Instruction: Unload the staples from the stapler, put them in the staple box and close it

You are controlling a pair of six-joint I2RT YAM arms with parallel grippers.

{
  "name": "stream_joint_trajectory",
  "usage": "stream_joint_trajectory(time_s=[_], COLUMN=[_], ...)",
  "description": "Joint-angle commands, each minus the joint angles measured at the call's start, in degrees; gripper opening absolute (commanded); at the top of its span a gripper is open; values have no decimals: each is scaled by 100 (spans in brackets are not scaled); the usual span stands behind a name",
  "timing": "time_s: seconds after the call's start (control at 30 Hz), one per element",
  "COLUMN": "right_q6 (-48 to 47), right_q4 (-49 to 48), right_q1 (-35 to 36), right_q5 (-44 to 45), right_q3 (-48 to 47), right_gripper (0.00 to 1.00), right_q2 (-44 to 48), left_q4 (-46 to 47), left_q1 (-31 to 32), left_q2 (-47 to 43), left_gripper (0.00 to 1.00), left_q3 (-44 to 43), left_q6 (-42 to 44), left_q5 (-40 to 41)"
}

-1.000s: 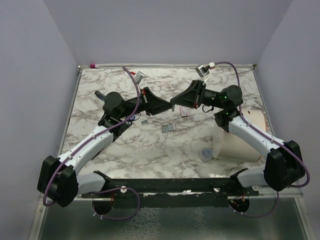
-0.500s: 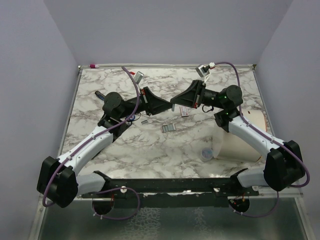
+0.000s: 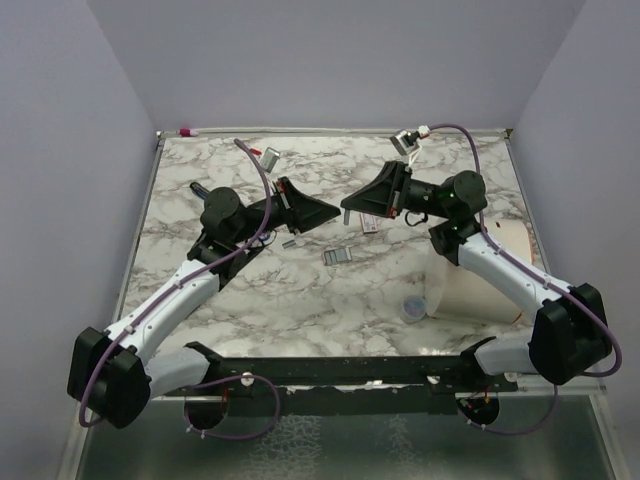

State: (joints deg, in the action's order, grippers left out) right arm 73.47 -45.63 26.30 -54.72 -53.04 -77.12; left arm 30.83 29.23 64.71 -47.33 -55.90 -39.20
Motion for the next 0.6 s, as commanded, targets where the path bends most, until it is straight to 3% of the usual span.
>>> stream_joint_trajectory(time_s=[0.0,0.17,0.33,0.43,0.57], right_q6=[-131,-1136,-2926,-3606,-4097], right_q4=[131,1306,3540,4306,4691], right_q1=[33,32,33,74,242], right_q5=[22,70,573,863,998], right_q3=[-20,-215,-708,-814,-860], right_gripper=[14,14,14,14,14], right_q2=[149,136,46,-123,-537], left_q4=[-284,-1635,-4208,-4767,-4896], left_q1=[-70,-299,-455,-527,-558], left_q2=[-233,-630,-1015,-1144,-1090], left_gripper=[18,19,23,23,24], left_q3=[119,-97,-858,-1008,-1076], left_q6=[226,1125,2524,3043,3384], left_q5=[270,602,2620,3410,3703])
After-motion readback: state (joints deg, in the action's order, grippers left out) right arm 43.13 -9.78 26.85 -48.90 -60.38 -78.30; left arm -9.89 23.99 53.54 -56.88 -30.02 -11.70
